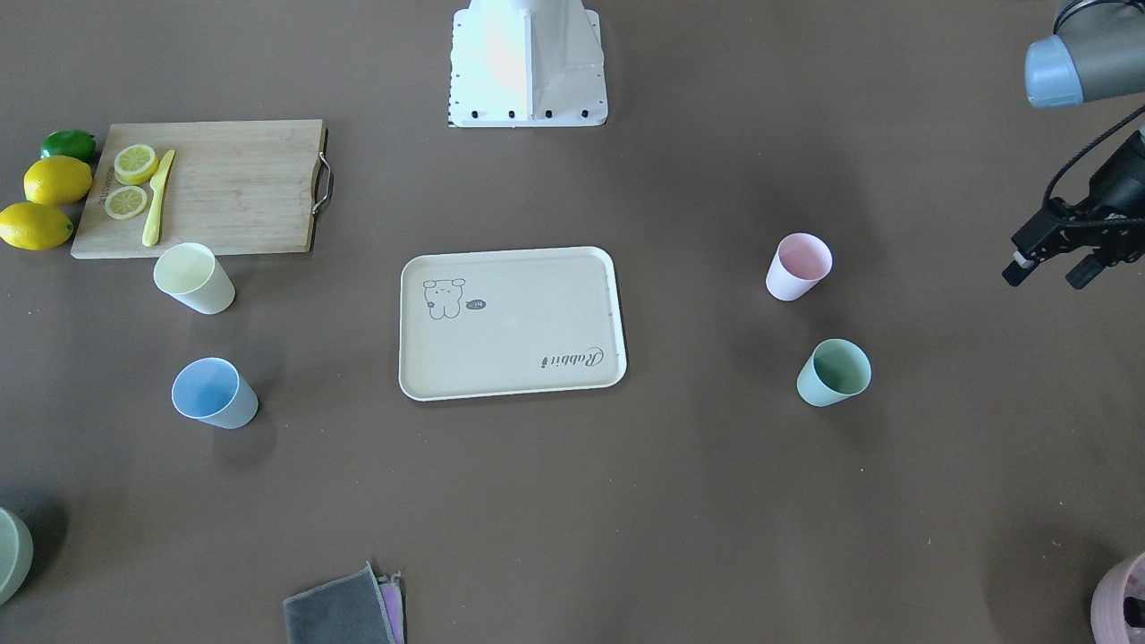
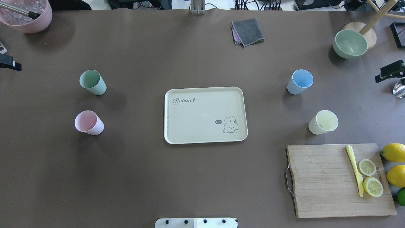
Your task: Place all cups on tray
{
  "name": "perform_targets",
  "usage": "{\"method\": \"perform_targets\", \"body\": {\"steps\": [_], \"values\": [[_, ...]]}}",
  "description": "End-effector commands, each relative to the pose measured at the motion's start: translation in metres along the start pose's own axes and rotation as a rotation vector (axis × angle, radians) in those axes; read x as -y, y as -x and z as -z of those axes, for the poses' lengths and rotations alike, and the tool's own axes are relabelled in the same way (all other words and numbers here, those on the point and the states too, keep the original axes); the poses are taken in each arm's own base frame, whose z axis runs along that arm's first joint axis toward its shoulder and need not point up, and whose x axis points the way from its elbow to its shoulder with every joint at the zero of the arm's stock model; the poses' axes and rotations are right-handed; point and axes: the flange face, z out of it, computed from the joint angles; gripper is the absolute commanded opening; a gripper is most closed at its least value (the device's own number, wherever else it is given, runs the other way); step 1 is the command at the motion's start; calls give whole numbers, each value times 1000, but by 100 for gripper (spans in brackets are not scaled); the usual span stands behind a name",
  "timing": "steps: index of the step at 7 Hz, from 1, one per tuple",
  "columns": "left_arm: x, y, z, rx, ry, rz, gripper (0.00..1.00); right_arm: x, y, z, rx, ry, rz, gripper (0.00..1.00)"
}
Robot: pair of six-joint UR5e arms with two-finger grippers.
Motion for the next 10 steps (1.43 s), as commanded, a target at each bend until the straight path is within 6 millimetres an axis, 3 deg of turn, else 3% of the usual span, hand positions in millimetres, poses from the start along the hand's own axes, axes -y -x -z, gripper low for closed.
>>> {"method": "perform_targets", "body": {"steps": [1,2,3,4,7,10], "values": [[2,-9,-1,-8,-3,-5,98,-17,75,-40,3,29,-17,99],[2,-9,-1,-8,-3,-6,98,-29,107,-64,-35,16,-68,99],[2,-9,-1,-7,-2,-5,98,-41,120,-80,-61,12,-54,99],[1,-9,0,-9,-4,-9,98,-45,122,-77,-51,13,-42,99],[-2,-9,2,-10,-5,-10,98,-87,78,-91,-13,28,9,99],[-2,-8,2,-10,-5,-14,98,-100,75,-94,15,57,15,95]]}}
